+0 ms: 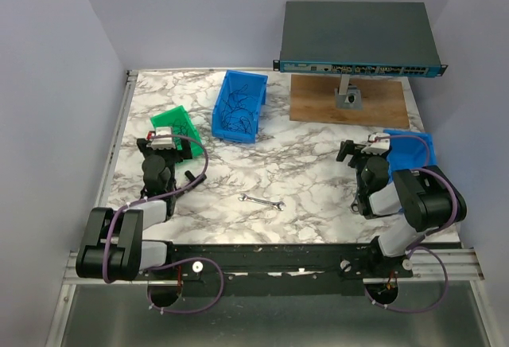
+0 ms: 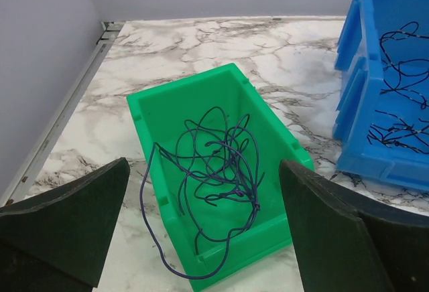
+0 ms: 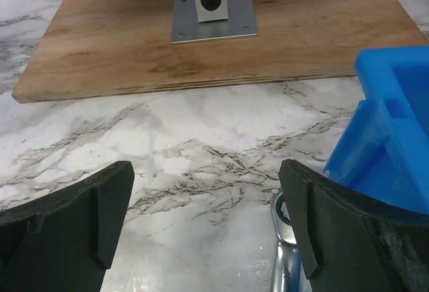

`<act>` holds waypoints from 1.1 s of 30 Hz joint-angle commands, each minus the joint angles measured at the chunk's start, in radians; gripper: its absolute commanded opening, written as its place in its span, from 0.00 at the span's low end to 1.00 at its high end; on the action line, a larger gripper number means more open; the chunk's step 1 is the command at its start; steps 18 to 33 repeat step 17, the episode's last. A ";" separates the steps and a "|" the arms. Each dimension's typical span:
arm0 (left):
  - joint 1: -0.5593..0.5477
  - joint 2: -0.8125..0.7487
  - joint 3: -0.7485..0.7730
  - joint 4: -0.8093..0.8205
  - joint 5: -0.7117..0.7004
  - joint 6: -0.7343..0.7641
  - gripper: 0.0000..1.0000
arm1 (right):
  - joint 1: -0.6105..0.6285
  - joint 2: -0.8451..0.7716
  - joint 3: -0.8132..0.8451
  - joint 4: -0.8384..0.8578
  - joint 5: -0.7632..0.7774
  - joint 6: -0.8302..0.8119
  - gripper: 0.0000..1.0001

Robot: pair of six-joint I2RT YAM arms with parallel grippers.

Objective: Untangle the cables

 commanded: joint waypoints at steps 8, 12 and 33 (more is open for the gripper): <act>0.014 0.002 -0.008 0.051 0.083 0.010 0.98 | -0.004 0.008 0.013 0.038 -0.005 -0.012 1.00; 0.014 0.003 -0.007 0.049 0.083 0.010 0.98 | -0.004 0.008 0.014 0.037 -0.005 -0.013 1.00; 0.025 0.001 -0.002 0.038 0.097 0.005 0.99 | -0.004 0.008 0.013 0.038 -0.004 -0.012 1.00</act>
